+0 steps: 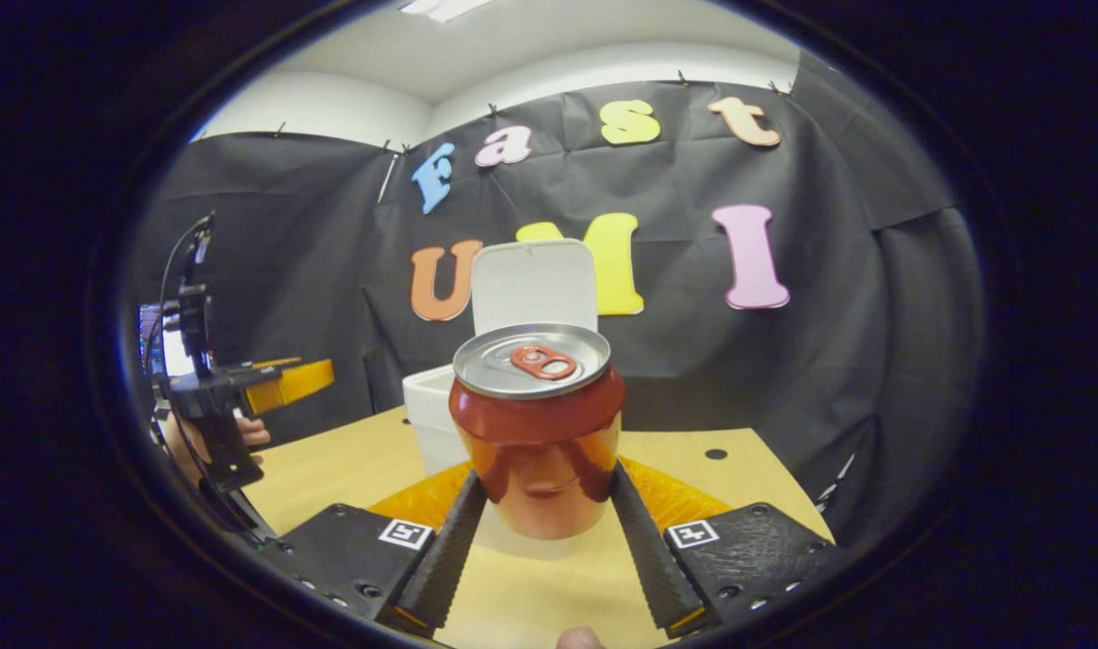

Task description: Press the lid of the desktop garbage bin to open it, pick up the crumpled paper on the desktop and throw it into the bin, then pick up the pop can on the desktop and drop it into the bin, and finally close the garbage bin lid.

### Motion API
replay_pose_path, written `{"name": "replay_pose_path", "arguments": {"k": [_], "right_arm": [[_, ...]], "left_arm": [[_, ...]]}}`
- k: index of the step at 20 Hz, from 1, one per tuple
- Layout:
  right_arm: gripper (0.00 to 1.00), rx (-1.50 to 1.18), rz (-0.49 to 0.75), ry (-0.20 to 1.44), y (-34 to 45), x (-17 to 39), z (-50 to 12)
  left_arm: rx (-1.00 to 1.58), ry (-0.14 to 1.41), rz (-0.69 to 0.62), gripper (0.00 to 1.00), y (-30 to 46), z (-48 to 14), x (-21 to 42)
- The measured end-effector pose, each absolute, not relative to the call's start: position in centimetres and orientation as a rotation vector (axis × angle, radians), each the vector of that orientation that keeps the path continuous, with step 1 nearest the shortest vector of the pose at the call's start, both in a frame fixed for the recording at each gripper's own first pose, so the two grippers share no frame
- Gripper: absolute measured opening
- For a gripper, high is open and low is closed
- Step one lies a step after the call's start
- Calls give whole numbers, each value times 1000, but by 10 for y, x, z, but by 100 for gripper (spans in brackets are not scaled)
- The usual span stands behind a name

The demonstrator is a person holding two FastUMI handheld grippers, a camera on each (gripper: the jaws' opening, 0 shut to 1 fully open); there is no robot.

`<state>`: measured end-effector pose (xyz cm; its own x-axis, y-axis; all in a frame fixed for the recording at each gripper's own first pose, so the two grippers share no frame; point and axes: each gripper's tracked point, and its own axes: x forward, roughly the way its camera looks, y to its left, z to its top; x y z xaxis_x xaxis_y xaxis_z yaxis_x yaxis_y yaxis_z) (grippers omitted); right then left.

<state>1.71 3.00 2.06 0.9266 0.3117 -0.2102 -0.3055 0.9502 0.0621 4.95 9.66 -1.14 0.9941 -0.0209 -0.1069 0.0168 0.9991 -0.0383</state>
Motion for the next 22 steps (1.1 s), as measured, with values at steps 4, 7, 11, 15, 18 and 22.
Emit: {"name": "replay_pose_path", "arguments": {"k": [4, 7, 11, 15, 18, 22], "right_arm": [[80, 35, 357, 179, 53, 45, 60], [79, 22, 376, 161, 69, 61, 79], [79, 9, 417, 160, 98, 83, 96], [80, -31, 426, 165, 122, 113, 102], [80, -4, 432, 197, 131, 130, 96], [80, -11, 399, 263, 133, 156, 73]], "left_arm": [[-44, 123, 13, 99, 117, -20, 36], [-39, 128, 36, 99, 129, -26, 30], [-36, 136, 43, 99, 135, -32, 24], [-17, 140, 48, 99, 139, -36, 19], [-20, 138, 49, 100, 140, -37, 12], [-36, 137, 43, 99, 142, -40, -3]]}}
